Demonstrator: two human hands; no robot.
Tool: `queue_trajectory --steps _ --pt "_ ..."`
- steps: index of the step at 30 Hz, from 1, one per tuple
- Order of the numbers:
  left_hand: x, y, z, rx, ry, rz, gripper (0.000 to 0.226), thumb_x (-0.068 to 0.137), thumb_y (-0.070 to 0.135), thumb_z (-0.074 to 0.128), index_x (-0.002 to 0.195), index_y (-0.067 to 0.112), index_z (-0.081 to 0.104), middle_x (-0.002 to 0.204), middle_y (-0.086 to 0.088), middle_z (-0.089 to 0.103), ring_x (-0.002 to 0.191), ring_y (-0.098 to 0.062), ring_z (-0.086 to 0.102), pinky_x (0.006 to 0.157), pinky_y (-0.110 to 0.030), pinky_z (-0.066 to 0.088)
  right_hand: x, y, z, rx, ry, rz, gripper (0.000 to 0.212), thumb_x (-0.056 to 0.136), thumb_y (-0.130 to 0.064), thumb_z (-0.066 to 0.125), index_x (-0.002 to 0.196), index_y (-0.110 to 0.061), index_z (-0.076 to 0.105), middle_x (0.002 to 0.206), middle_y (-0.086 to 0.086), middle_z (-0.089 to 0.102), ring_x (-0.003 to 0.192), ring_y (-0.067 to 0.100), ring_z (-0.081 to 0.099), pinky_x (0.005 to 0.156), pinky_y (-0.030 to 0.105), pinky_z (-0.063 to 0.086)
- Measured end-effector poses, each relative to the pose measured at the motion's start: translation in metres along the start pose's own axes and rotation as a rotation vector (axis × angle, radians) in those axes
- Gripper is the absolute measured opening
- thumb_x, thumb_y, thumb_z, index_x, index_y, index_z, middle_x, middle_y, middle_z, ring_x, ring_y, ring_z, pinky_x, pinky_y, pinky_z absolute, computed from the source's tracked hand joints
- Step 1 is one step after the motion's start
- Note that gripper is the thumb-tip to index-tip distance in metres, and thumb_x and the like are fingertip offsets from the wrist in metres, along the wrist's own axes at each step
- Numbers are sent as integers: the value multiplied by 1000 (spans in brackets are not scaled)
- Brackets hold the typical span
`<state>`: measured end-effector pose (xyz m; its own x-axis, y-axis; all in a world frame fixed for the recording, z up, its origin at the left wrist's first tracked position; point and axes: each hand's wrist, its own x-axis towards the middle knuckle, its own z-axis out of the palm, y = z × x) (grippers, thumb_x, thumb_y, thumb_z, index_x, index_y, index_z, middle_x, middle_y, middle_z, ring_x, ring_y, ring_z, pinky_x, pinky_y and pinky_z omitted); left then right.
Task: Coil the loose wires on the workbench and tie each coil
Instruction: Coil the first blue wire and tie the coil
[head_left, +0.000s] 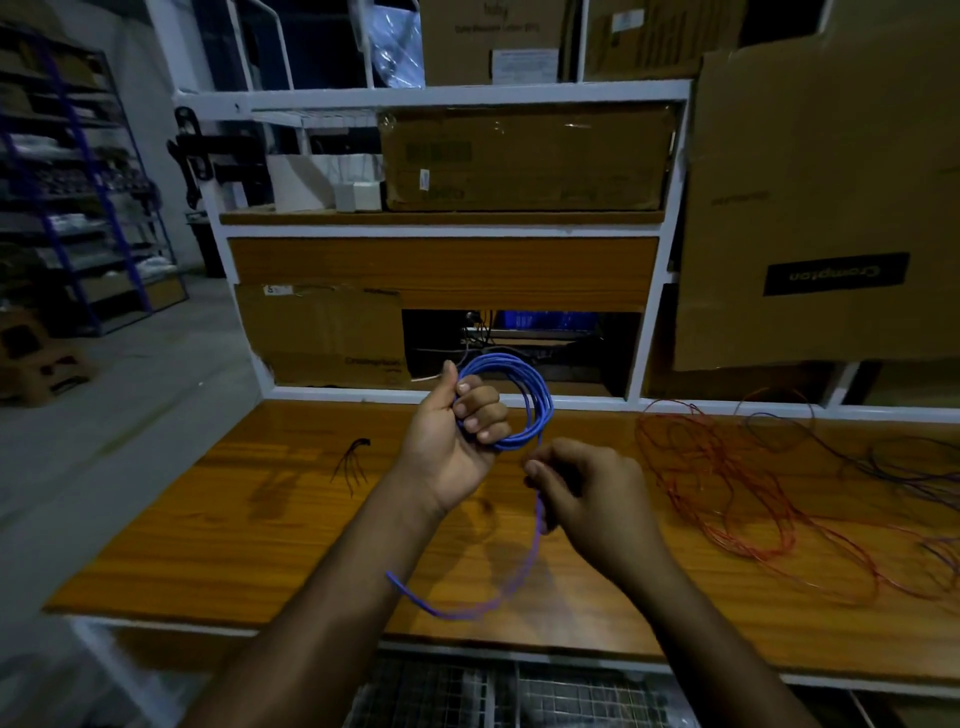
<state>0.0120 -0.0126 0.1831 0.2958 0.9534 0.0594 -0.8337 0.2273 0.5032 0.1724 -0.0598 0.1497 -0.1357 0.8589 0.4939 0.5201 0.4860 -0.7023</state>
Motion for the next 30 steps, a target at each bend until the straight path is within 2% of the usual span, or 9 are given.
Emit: queue_trajectory --steps 2,4,7,10,14,18,22,25,30 --pt "0 2 -1 -24 -10 8 43 103 48 33 71 19 41 55 7 29 44 -8 28 45 -21 25 -2 0 -5 96 -83 -9 18 94 -6 62 100 -18 74 73 -6 74 67 2 70 66 18 56" --pt "-1 3 -1 -43 -19 22 43 102 47 33 71 19 40 55 7 30 44 -8 29 44 -21 27 -2 3 -7 117 -80 -48 24 90 -5 67 107 -20 75 81 -10 76 78 1 72 73 20 57" --pt "0 0 2 -59 -23 40 43 102 48 33 71 18 41 54 7 31 44 -8 31 44 -21 29 -2 4 -3 136 44 -87 18 87 -11 74 100 -23 76 81 -11 74 77 6 71 69 25 57" --pt "0 -8 7 -56 -8 58 43 100 48 38 69 18 43 53 7 32 43 -8 31 45 -21 27 -3 -1 6 96 239 -164 12 83 -14 78 93 -22 77 90 -10 63 79 9 62 63 18 50" --pt "-2 -16 9 -27 5 93 43 101 47 39 70 19 45 55 7 34 45 -8 32 45 -21 30 -5 -5 15 91 389 -218 13 81 -8 80 89 -17 77 89 -7 60 80 9 60 62 21 50" --pt "-4 -21 11 -18 54 149 44 101 48 39 69 19 45 54 7 36 45 -8 35 44 -22 34 -9 -8 22 2 470 -245 16 78 -5 82 89 -16 77 82 -5 61 73 2 57 63 7 41" --pt "-7 -27 14 -7 93 207 45 103 47 35 69 19 43 54 6 36 46 -10 36 45 -23 36 -9 -11 28 -60 498 -246 17 76 -5 83 88 -14 78 78 -4 61 67 2 55 62 6 41" --pt "-9 -30 15 24 126 236 44 104 46 35 69 19 42 52 6 35 44 -10 36 45 -23 36 -8 -12 30 -45 484 -217 15 72 -6 86 80 -14 76 73 -5 61 63 1 56 60 5 40" --pt "-8 -32 12 2 160 255 43 103 45 37 69 19 43 50 7 32 42 -8 32 42 -21 33 2 -14 29 123 391 -5 17 68 -15 89 69 -23 74 67 -9 64 66 5 62 59 16 47"
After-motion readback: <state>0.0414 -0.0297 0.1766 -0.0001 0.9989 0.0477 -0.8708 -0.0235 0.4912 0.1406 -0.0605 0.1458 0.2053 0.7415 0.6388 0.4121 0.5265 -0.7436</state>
